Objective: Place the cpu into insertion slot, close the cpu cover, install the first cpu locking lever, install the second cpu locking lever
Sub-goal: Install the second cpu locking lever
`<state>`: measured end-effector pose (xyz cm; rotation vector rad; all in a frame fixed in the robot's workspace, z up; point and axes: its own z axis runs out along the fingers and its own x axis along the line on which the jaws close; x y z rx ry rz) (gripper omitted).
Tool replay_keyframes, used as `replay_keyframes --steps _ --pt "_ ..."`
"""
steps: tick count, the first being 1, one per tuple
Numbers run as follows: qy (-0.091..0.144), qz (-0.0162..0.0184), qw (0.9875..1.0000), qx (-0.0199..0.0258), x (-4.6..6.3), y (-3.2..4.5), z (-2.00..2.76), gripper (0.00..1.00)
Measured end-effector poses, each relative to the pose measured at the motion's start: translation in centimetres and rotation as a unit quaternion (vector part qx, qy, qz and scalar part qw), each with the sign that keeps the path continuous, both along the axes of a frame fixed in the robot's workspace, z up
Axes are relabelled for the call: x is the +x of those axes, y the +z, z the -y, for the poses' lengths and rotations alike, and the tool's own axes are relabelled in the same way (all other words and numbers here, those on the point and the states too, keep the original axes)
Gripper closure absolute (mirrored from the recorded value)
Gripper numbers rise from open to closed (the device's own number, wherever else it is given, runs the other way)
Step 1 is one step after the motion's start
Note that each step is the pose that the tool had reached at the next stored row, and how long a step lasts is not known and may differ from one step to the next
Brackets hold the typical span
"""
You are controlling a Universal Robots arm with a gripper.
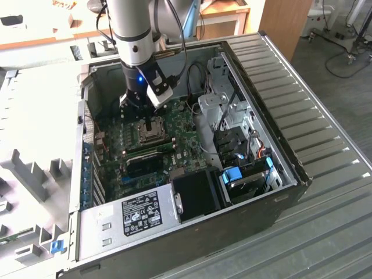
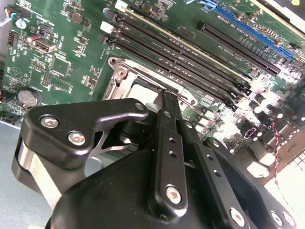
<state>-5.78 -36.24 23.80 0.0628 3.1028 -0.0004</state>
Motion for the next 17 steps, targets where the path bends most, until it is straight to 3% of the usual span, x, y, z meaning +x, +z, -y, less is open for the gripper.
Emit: replay_keyframes --steps 5,9,17 --pt "0.0 0.0049 1.0 -0.0007 -0.74 -0.33 0.0 0.89" --pt "0.0 0.0052 1.0 -0.003 -0.82 -0.37 0.01 0.89" --pt "0.0 0.0054 1.0 -0.0032 -0.82 -0.22 0.0 0.89"
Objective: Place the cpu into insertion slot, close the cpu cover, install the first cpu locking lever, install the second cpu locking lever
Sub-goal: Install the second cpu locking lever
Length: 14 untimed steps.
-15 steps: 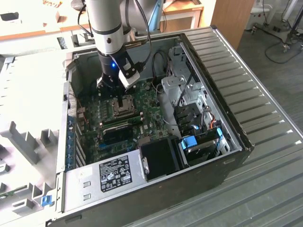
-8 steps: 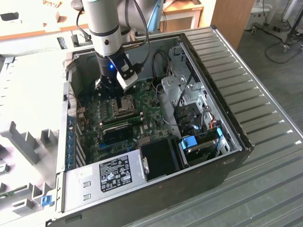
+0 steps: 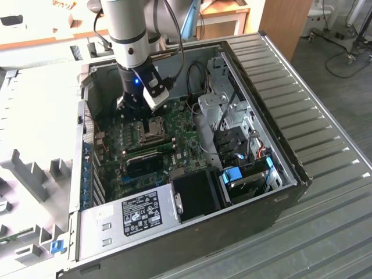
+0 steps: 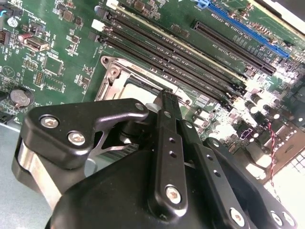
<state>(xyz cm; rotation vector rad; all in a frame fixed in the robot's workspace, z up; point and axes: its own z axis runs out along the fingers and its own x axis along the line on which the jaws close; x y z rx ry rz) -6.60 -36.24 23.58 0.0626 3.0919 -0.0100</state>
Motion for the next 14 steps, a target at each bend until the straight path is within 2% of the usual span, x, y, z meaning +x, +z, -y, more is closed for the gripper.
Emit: replay_keyframes --steps 14 --pt "0.0 -0.0001 1.0 -0.0004 0.0 0.08 0.25 0.89"
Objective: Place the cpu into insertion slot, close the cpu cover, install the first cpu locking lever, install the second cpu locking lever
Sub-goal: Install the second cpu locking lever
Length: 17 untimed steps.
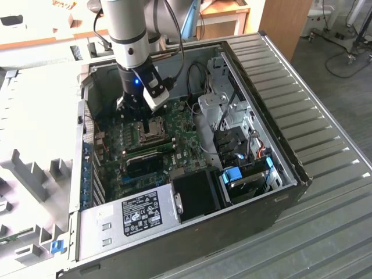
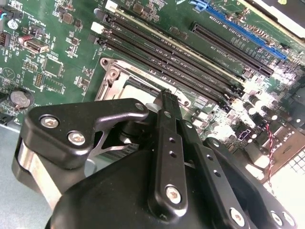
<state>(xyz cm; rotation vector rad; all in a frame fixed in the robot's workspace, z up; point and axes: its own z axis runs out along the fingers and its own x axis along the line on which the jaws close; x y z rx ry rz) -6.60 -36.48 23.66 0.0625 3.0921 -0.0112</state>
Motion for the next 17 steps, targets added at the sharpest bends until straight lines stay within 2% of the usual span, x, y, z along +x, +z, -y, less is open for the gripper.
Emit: replay_keyframes --steps 17 --pt "0.0 0.0008 1.0 -0.0027 -0.13 -0.17 0.23 0.89"
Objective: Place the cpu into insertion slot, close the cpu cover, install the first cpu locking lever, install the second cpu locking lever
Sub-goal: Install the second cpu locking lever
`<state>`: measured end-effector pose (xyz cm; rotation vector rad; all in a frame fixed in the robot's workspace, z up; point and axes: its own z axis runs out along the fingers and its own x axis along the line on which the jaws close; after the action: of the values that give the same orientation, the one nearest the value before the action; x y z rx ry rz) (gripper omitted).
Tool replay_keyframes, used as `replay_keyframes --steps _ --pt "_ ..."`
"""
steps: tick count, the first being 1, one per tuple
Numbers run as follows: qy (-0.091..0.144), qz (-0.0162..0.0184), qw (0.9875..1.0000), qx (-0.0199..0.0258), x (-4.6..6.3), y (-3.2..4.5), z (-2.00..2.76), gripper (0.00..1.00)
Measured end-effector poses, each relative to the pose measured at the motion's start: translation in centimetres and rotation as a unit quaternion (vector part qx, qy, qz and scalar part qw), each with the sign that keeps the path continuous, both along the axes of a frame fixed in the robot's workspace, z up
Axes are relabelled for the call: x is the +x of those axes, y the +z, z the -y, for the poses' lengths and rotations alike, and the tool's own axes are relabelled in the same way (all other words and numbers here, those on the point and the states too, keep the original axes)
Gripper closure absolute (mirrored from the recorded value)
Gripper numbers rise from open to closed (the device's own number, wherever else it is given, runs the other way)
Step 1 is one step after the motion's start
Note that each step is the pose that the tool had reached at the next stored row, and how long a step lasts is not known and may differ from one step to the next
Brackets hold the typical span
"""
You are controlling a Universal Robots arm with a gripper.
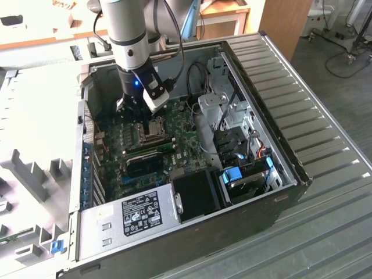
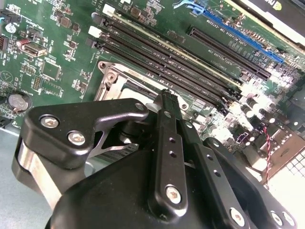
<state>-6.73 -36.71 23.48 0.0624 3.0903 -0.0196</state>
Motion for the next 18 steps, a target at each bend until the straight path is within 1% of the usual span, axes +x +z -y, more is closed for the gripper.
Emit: replay_keyframes --steps 4,11,18 --pt "0.0 0.0019 1.0 -0.0004 -0.3 -0.45 0.0 0.89" --pt "0.0 0.0031 1.0 -0.001 -0.5 -1.41 0.01 0.89" --pt "0.0 0.0031 1.0 -0.0014 -0.5 -1.51 0.01 0.89"
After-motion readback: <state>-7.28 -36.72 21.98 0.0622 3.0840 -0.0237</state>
